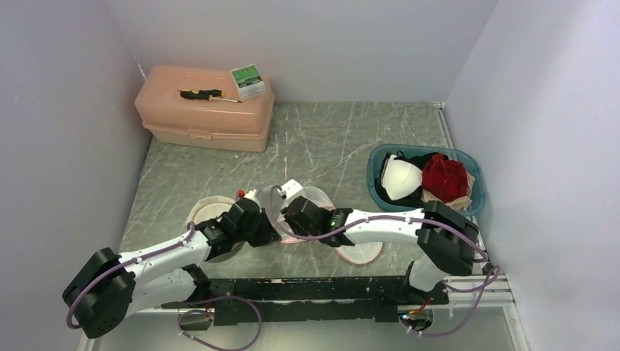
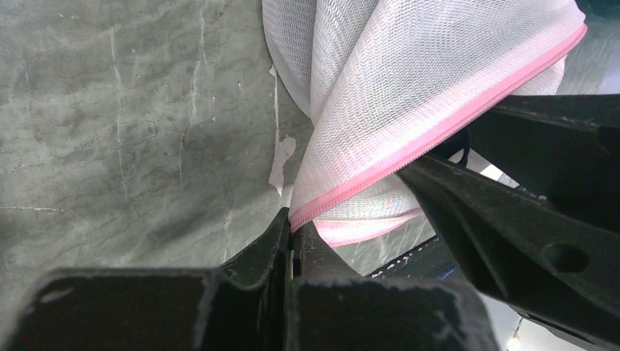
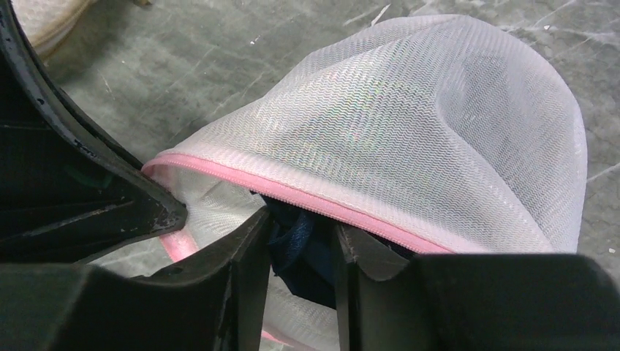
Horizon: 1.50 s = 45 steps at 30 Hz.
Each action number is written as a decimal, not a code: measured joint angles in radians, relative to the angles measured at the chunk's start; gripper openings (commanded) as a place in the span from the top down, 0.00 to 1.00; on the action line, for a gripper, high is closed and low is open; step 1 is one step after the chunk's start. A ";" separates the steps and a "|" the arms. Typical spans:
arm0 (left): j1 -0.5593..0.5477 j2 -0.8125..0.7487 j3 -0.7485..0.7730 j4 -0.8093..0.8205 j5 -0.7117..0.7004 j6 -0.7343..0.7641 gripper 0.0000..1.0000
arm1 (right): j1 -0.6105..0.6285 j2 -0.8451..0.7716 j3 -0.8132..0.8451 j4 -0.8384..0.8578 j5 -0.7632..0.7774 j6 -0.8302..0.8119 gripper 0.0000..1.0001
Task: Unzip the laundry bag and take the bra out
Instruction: Pick up the bra from the laundry bag.
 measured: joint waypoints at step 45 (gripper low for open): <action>0.000 -0.038 -0.003 -0.029 -0.008 0.010 0.97 | -0.046 0.019 -0.030 0.031 -0.030 -0.023 0.83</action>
